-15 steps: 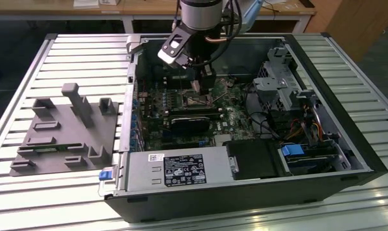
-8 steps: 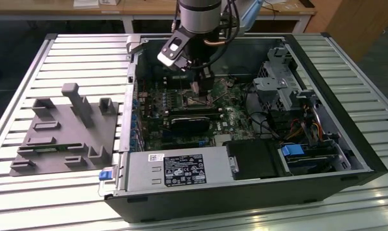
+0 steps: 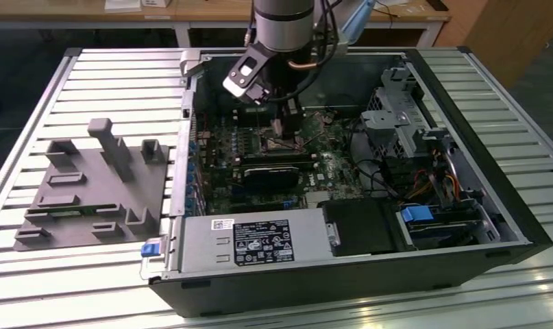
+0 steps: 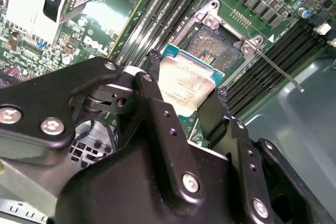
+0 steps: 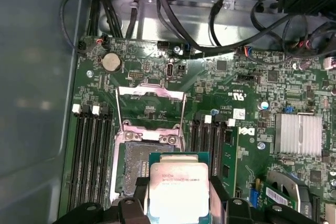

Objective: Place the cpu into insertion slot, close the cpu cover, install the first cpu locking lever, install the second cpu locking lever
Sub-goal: 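Place the cpu into insertion slot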

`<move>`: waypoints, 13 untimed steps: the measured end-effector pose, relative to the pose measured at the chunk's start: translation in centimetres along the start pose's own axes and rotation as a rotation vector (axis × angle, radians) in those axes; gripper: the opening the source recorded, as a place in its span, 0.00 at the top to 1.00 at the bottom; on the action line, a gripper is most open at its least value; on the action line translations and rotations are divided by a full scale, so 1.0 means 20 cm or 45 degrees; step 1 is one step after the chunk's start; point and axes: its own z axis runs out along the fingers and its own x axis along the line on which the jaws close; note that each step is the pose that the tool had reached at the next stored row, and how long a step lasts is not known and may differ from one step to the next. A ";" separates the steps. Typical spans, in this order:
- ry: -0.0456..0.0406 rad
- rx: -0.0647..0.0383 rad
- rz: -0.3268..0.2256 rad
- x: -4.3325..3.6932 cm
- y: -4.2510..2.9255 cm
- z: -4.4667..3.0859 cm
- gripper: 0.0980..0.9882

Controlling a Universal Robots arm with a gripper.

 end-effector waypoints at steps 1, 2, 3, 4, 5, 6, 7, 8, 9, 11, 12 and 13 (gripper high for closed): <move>0.000 0.000 0.000 0.002 -0.001 0.005 0.51; 0.000 0.000 0.000 0.004 -0.001 0.009 0.51; 0.000 0.001 0.000 0.005 -0.001 0.015 0.51; 0.000 0.001 0.001 0.005 -0.002 0.019 0.51; 0.000 0.001 0.002 0.005 -0.002 0.023 0.51; -0.001 0.001 0.006 0.005 -0.003 0.026 0.51; -0.001 0.001 0.010 0.006 -0.003 0.029 0.51; -0.001 0.001 0.013 0.006 -0.003 0.033 0.51; -0.001 0.001 0.017 0.006 -0.004 0.036 0.51; -0.002 0.001 0.023 0.009 -0.004 0.042 0.51; -0.002 0.001 0.027 0.011 -0.004 0.044 0.51; -0.003 0.001 0.029 0.013 -0.004 0.047 0.51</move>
